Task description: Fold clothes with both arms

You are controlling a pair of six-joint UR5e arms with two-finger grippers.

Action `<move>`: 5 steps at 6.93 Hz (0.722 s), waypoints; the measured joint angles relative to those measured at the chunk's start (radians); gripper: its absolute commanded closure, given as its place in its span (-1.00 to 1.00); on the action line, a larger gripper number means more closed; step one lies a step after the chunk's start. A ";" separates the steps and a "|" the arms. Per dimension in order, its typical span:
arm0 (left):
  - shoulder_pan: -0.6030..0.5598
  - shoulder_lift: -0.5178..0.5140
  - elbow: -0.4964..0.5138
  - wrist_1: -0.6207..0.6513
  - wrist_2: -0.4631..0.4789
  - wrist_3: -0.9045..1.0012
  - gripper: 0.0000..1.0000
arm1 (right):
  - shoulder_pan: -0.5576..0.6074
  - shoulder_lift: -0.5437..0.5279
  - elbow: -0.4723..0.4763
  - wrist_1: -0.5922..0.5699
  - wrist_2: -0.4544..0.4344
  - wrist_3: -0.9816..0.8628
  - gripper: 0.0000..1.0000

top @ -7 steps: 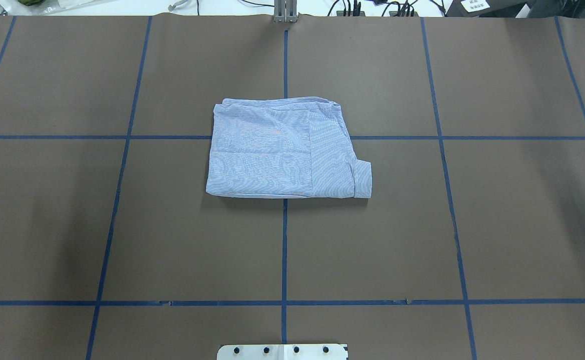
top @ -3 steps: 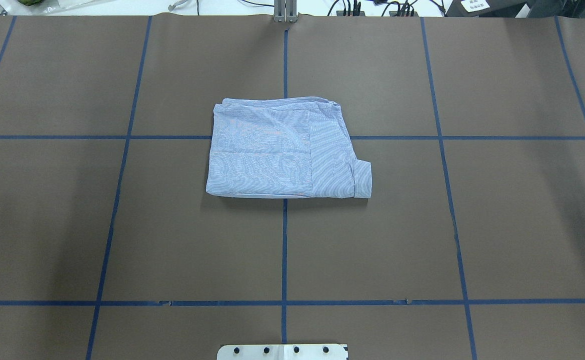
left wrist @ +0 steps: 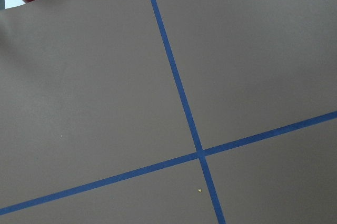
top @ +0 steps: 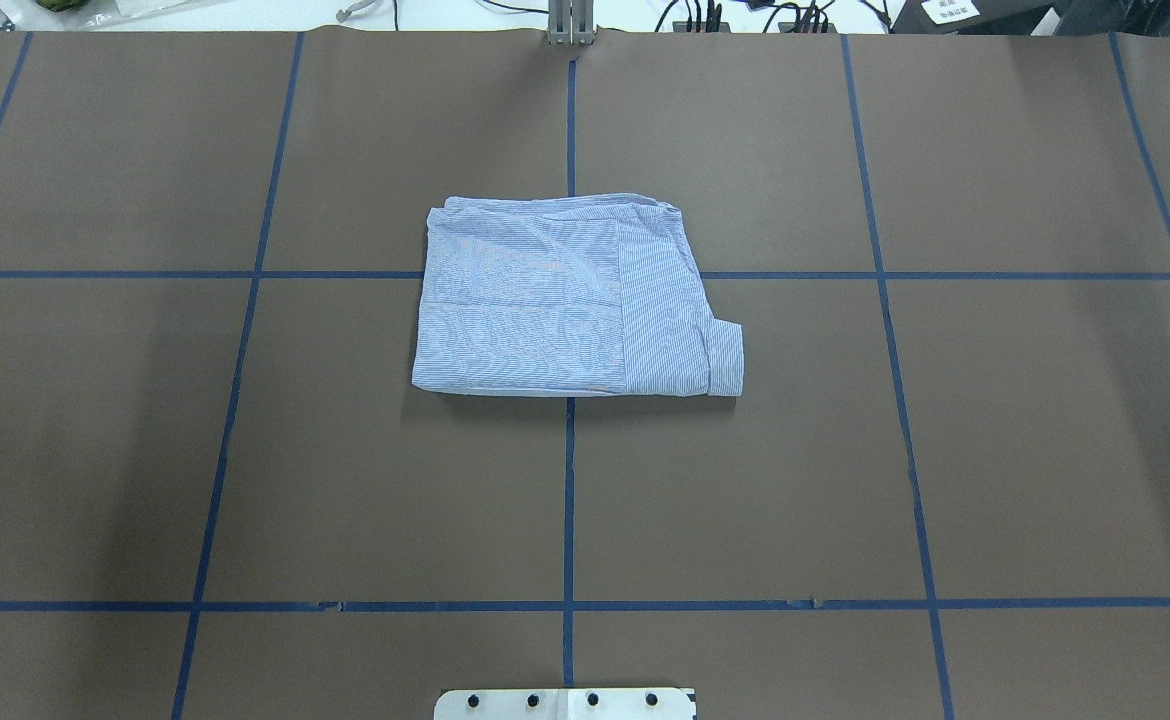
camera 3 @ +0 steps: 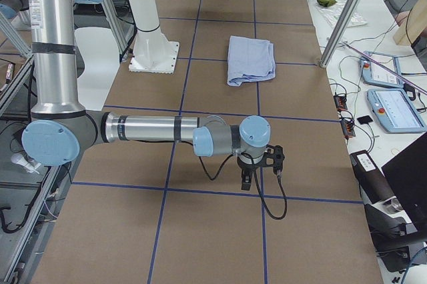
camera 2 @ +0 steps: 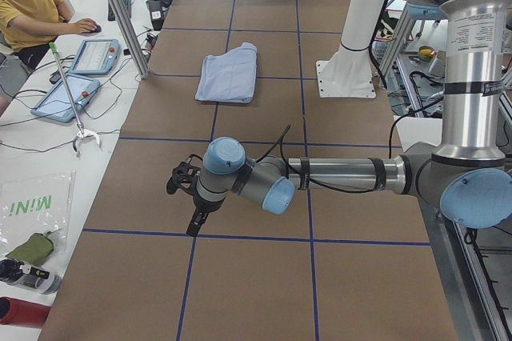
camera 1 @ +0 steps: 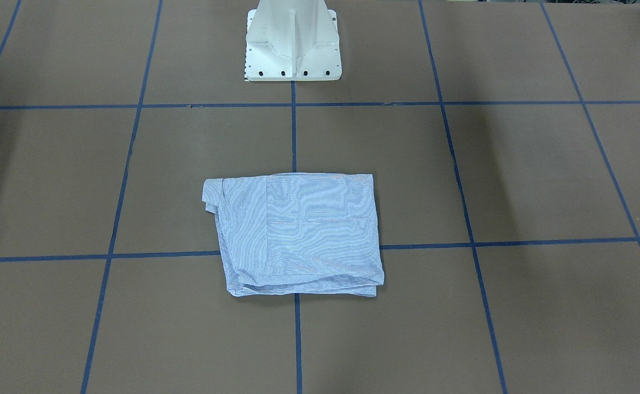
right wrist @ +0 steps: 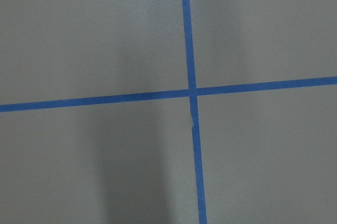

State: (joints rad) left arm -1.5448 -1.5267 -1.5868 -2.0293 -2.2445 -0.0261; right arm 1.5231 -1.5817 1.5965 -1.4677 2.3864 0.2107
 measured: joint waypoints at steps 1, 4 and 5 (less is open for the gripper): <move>-0.001 -0.010 0.003 0.034 -0.001 0.002 -1.00 | -0.003 -0.007 0.007 -0.004 -0.001 -0.001 -1.00; -0.003 -0.046 -0.031 0.186 -0.051 0.002 -1.00 | -0.031 -0.001 0.005 -0.006 0.007 -0.002 -1.00; -0.004 -0.051 -0.044 0.230 -0.068 0.001 -1.00 | -0.040 0.002 0.004 -0.006 0.008 -0.002 -1.00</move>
State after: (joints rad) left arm -1.5488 -1.5779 -1.6311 -1.7991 -2.3129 -0.0252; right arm 1.4834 -1.5798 1.6009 -1.4741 2.3945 0.2086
